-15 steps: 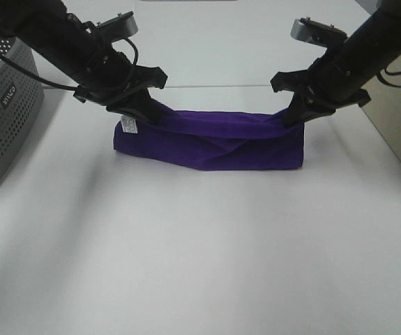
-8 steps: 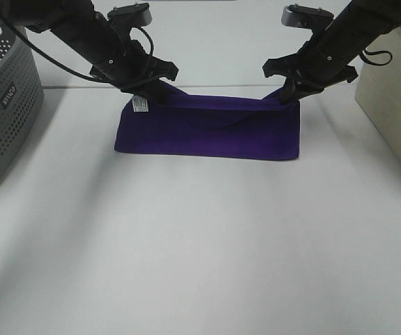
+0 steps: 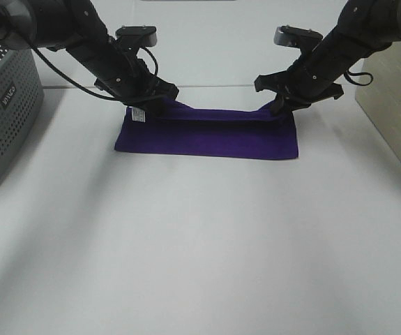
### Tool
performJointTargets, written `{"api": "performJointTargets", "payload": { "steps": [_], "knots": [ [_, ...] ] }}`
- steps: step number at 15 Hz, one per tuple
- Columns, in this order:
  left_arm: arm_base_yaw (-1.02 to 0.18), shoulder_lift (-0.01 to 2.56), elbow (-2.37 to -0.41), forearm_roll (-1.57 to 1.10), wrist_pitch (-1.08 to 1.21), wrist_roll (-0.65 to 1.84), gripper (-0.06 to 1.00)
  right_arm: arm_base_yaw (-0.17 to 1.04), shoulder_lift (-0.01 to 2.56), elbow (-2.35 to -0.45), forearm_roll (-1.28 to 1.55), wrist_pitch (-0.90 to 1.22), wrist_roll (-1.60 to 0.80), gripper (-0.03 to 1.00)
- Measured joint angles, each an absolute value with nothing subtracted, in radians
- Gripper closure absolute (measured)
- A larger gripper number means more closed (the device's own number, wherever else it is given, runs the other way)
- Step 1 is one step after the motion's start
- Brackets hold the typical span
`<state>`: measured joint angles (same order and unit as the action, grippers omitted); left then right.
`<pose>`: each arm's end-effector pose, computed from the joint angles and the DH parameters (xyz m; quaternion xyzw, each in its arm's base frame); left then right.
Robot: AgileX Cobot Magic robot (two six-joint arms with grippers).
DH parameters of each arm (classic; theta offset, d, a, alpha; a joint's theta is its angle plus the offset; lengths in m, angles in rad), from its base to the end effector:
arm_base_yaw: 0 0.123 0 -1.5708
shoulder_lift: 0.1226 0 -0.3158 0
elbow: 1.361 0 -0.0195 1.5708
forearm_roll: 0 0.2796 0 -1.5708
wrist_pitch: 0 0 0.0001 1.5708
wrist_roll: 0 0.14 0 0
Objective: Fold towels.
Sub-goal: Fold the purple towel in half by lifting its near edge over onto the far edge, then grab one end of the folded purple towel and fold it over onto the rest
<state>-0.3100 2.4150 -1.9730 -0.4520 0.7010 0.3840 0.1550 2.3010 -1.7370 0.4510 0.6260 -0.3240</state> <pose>0.5602 -0.2209 0.1101 0.1994 0.9301 -0.1741 0.2548 0.5498 0.1221 0.1021 -0.0832 0.9557 0.1498 0.2395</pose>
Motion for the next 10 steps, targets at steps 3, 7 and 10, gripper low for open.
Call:
{"api": "performJointTargets", "payload": {
  "steps": [3, 7, 10],
  "knots": [
    [-0.285, 2.417, -1.975, -0.455, 0.702, 0.35, 0.94, 0.159, 2.326, -1.765, 0.486, 0.63, -0.324, 0.94],
    [-0.276, 2.444, -1.976, -0.46, 0.706, 0.344, 0.9, 0.162, 2.332, -1.77, 0.48, 0.638, -0.324, 0.83],
    [-0.269, 2.45, -1.976, -0.454, 0.71, 0.325, 0.41, 0.158, 2.333, -1.771, 0.447, 0.644, -0.323, 0.45]
  ]
}}
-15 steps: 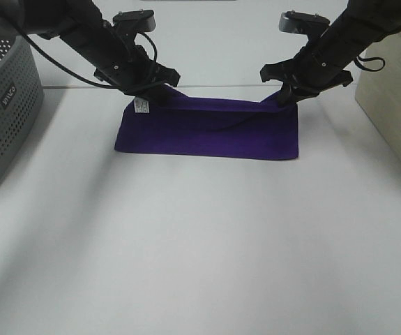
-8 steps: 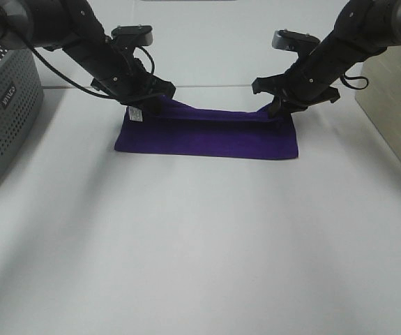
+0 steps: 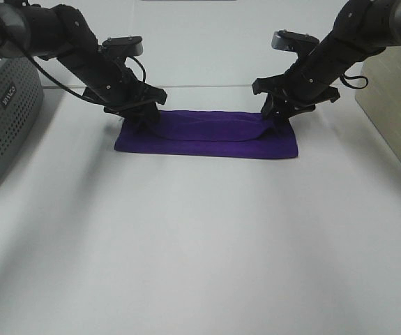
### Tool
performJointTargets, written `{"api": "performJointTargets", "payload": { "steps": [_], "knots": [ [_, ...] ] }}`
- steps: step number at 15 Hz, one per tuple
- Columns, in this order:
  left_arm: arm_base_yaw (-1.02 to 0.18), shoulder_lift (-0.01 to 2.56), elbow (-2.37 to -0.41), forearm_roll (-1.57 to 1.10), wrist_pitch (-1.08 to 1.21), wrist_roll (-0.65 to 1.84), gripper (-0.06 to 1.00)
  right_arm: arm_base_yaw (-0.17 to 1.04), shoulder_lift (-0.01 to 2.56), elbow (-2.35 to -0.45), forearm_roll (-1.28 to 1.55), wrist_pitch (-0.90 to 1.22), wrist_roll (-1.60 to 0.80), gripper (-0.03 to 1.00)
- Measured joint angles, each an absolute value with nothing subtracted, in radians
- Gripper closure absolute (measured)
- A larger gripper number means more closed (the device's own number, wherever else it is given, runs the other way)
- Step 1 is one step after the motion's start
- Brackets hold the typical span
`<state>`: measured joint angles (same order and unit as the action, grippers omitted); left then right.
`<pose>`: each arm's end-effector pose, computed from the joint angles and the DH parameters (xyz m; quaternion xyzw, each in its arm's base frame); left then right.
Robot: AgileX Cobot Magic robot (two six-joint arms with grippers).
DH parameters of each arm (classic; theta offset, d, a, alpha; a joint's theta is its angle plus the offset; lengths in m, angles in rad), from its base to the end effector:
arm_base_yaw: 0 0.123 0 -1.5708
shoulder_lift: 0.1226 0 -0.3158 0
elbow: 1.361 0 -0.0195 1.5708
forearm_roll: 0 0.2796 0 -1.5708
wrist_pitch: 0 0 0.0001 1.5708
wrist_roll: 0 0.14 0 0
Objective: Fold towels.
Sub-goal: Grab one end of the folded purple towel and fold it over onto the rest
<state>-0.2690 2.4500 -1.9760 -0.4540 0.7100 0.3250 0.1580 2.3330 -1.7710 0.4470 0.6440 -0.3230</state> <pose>0.5674 -0.1980 0.0897 0.1515 0.9441 -0.1762 0.2338 0.5540 0.1251 0.0939 -0.0875 0.9570 0.1508 0.2317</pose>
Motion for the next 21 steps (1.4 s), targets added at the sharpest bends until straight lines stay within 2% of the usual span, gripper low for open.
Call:
{"api": "performJointTargets", "payload": {
  "steps": [1, 2, 4, 9, 12, 14, 18, 21],
  "knots": [
    [-0.268, 2.449, -1.976, -0.451, 0.725, 0.313, 0.23, 0.158, 2.333, -1.771, 0.433, 0.656, -0.322, 0.31],
    [-0.268, 2.448, -1.976, -0.447, 0.751, 0.303, 0.12, 0.158, 2.332, -1.771, 0.416, 0.673, -0.321, 0.24],
    [-0.268, 2.437, -1.976, -0.408, 0.814, 0.279, 0.05, 0.158, 2.315, -1.776, 0.375, 0.712, -0.321, 0.19],
    [-0.257, 2.37, -2.014, -0.299, 0.983, 0.262, 0.04, 0.158, 2.22, -1.83, 0.335, 0.889, -0.321, 0.18],
    [-0.192, 2.369, -2.065, -0.327, 1.148, 0.282, 0.04, 0.158, 2.148, -1.848, 0.309, 1.1, -0.315, 0.18],
    [-0.134, 2.369, -2.066, -0.393, 1.179, 0.328, 0.04, 0.158, 2.113, -1.848, 0.301, 1.194, -0.262, 0.18],
    [-0.059, 2.426, -2.068, -0.628, 1.182, 0.443, 0.04, 0.158, 2.051, -1.848, 0.29, 1.213, -0.192, 0.18],
    [-0.055, 2.49, -2.068, -0.662, 1.164, 0.465, 0.04, 0.158, 1.99, -1.813, 0.29, 1.217, -0.169, 0.18]
  ]
}}
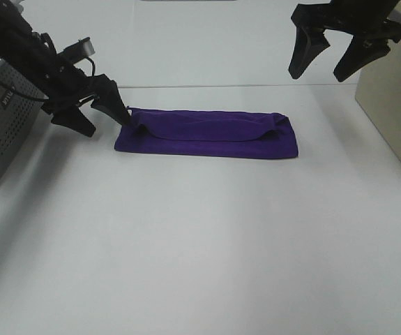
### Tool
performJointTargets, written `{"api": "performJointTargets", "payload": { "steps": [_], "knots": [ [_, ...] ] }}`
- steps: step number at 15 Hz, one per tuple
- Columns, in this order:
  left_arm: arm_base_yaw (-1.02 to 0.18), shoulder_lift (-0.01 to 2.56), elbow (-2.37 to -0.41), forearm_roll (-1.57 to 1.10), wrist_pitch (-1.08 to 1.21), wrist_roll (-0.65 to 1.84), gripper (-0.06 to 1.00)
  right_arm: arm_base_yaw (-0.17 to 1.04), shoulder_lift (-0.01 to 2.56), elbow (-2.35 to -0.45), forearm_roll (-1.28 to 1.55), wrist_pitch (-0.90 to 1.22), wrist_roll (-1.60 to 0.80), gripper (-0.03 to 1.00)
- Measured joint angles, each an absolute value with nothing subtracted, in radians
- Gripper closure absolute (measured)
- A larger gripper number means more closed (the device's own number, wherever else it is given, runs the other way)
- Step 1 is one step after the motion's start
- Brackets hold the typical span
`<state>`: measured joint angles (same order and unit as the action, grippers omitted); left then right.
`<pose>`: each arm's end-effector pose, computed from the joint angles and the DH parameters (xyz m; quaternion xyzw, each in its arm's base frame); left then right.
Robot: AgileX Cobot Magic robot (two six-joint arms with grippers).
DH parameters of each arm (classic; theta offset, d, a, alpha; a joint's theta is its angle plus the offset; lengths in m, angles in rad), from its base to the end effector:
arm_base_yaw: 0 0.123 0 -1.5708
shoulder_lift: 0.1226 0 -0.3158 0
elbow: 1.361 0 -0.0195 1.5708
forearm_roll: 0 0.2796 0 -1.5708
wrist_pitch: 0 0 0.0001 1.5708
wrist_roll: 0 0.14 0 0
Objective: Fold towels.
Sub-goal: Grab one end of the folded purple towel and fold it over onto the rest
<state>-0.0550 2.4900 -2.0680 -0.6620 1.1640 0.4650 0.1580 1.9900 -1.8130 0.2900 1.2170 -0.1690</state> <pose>0.5568 -0.1098 0.0949 0.1292 0.9436 -0.2896 0.0950 0.4681 0.1126 0.2582 -0.1283 0.9730 0.1402 0.1310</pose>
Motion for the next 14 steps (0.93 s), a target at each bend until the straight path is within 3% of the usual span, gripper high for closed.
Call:
{"api": "performJointTargets", "payload": {
  "steps": [5, 14],
  "knots": [
    [-0.055, 2.523, -2.068, -0.665, 1.04, 0.482, 0.04, 0.158, 1.893, -1.758, 0.283, 1.219, -0.164, 0.18],
    [-0.058, 2.556, -2.083, -0.709, 1.036, 0.439, 0.04, 0.157, 1.883, -1.748, 0.258, 1.219, -0.162, 0.18]
  ]
}}
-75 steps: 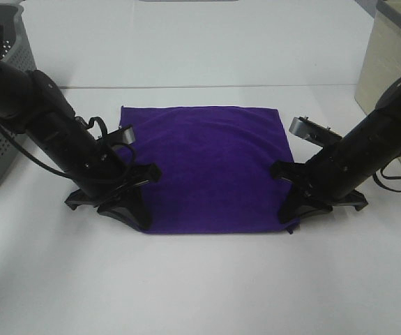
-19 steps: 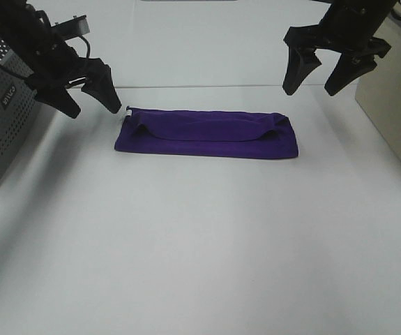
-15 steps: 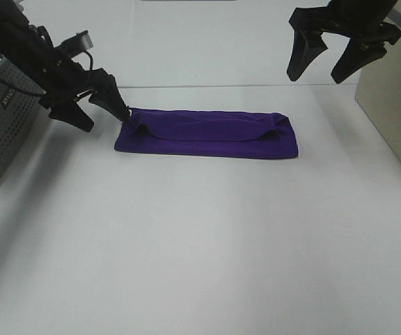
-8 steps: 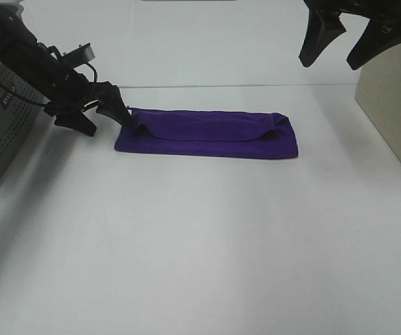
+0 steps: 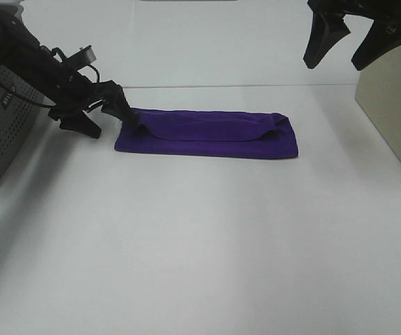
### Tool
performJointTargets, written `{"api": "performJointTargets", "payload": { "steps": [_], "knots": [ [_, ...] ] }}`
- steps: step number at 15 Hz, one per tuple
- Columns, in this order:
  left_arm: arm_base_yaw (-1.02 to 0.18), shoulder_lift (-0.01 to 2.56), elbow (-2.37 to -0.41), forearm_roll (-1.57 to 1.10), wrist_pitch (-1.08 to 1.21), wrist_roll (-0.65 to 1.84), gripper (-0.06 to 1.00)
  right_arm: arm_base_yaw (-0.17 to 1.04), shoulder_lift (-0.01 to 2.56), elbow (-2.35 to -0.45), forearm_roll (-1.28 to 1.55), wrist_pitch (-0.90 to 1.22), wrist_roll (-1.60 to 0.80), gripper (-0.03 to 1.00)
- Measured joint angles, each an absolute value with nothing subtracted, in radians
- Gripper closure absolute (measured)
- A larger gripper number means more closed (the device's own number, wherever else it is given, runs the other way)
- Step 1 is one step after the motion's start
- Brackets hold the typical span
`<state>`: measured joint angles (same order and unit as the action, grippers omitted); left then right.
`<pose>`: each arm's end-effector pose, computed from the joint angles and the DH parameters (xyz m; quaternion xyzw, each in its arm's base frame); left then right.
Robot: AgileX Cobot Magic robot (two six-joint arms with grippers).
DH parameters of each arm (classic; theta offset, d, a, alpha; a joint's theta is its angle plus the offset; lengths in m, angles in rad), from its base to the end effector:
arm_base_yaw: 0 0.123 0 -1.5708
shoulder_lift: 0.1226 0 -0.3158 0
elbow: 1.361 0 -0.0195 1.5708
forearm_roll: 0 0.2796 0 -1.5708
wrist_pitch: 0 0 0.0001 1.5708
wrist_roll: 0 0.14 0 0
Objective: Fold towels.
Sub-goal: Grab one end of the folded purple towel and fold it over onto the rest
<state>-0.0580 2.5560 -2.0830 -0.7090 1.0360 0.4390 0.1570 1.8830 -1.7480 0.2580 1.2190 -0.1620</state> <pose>0.5750 -0.1120 0.0653 0.0806 0.9444 -0.2922 0.1274 0.4444 0.1043 0.2863 -0.1305 0.9719 0.1257 0.1505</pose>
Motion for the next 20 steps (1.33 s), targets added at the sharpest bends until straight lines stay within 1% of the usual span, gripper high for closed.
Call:
{"api": "performJointTargets", "payload": {
  "steps": [2, 5, 7, 10, 11, 12, 13, 14, 15, 18, 20],
  "knots": [
    [-0.058, 2.559, -2.085, -0.717, 1.036, 0.439, 0.04, 0.157, 1.883, -1.748, 0.258, 1.219, -0.162, 0.18],
    [-0.063, 2.568, -2.085, -0.761, 1.033, 0.438, 0.1, 0.157, 1.883, -1.748, 0.274, 1.219, -0.162, 0.18],
    [-0.087, 2.581, -2.097, -0.784, 1.031, 0.436, 0.13, 0.157, 1.883, -1.748, 0.301, 1.219, -0.162, 0.18],
    [-0.158, 2.638, -2.184, -0.808, 1.031, 0.378, 0.18, 0.157, 1.883, -1.748, 0.325, 1.219, -0.162, 0.18],
    [-0.171, 2.658, -2.22, -0.785, 1.031, 0.315, 0.24, 0.157, 1.879, -1.748, 0.336, 1.219, -0.162, 0.18],
    [-0.171, 2.665, -2.234, -0.751, 1.027, 0.288, 0.36, 0.157, 1.873, -1.748, 0.34, 1.219, -0.162, 0.18],
    [-0.17, 2.673, -2.242, -0.723, 1.024, 0.276, 0.66, 0.157, 1.864, -1.748, 0.342, 1.219, -0.162, 0.18],
    [-0.169, 2.676, -2.246, -0.707, 1.021, 0.274, 0.73, 0.157, 1.86, -1.748, 0.342, 1.219, -0.162, 0.18],
    [-0.169, 2.677, -2.246, -0.7, 1.025, 0.277, 0.91, 0.157, 1.857, -1.748, 0.343, 1.22, -0.162, 0.18],
    [-0.169, 2.669, -2.247, -0.663, 1.063, 0.278, 0.92, 0.157, 1.841, -1.747, 0.346, 1.22, -0.162, 0.18],
    [-0.172, 2.632, -2.246, -0.533, 1.114, 0.272, 0.92, 0.157, 1.808, -1.747, 0.355, 1.22, -0.162, 0.18]
  ]
}}
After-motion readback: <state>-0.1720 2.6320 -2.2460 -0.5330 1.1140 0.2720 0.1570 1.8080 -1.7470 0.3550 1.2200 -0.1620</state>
